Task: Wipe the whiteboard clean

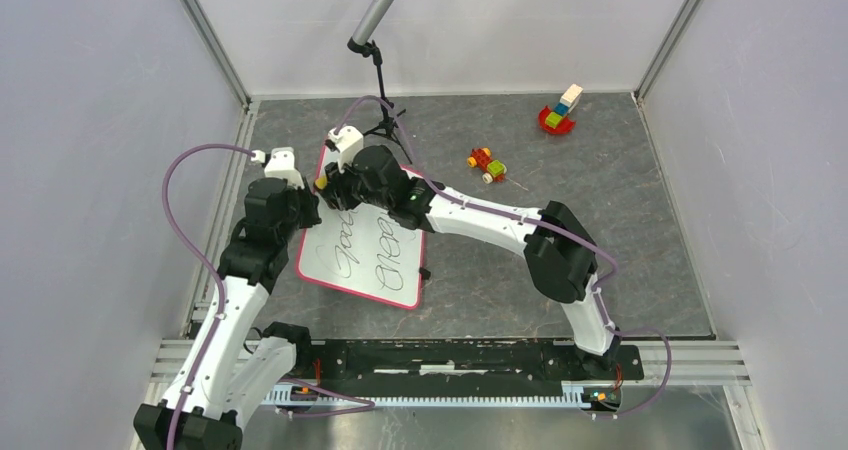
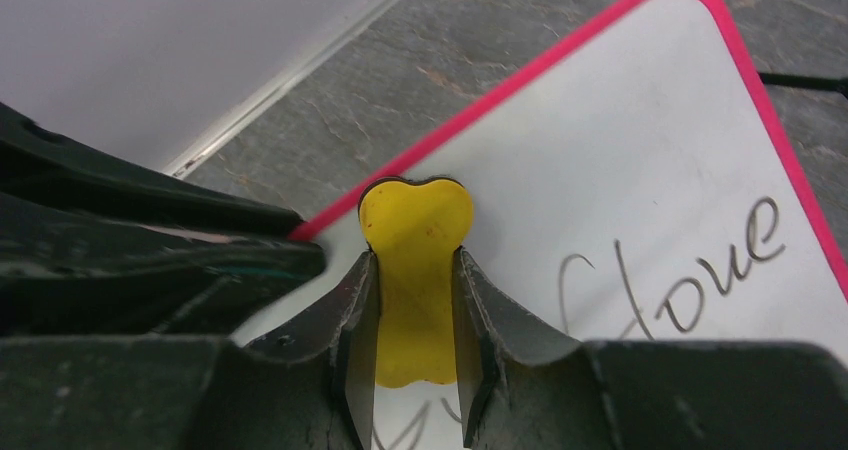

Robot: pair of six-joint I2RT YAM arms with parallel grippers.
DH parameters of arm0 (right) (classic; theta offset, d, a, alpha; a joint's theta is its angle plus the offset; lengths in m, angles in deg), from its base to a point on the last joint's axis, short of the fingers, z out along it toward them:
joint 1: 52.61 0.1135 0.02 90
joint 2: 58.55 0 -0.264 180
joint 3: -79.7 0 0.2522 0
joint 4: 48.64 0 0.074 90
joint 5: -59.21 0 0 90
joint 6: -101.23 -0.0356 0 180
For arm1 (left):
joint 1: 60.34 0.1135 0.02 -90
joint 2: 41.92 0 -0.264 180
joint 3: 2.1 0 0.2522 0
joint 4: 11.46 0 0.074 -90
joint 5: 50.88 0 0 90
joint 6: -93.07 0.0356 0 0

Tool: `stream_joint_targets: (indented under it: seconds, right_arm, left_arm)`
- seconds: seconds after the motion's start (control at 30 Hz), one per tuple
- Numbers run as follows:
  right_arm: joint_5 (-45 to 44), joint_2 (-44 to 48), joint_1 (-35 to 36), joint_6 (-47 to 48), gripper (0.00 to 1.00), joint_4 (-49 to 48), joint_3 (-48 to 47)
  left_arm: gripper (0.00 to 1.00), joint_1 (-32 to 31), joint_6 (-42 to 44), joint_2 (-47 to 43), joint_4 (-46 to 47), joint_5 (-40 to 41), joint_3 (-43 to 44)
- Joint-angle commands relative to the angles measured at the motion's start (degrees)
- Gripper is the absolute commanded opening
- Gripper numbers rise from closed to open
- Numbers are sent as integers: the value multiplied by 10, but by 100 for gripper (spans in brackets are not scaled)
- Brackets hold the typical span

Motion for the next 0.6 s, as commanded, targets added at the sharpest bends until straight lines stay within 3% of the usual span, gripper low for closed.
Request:
stream_joint_targets:
  seconds: [0.0, 0.1, 0.4, 0.57]
  right_arm:
    - [26, -31, 6, 2, 0, 25, -14]
    - [24, -21, -17, -12, 0, 27, 21]
    - [4, 73, -40, -18, 0, -39, 249]
    - [8, 97, -11, -20, 0, -60, 280]
  left_arm:
    - [2, -13, 19, -3, 30, -29, -6]
    - [2, -13, 19, -4, 30, -29, -7]
    - [2, -14, 13, 0, 32, -30, -5]
    - [2, -15, -23, 1, 16, -25, 0]
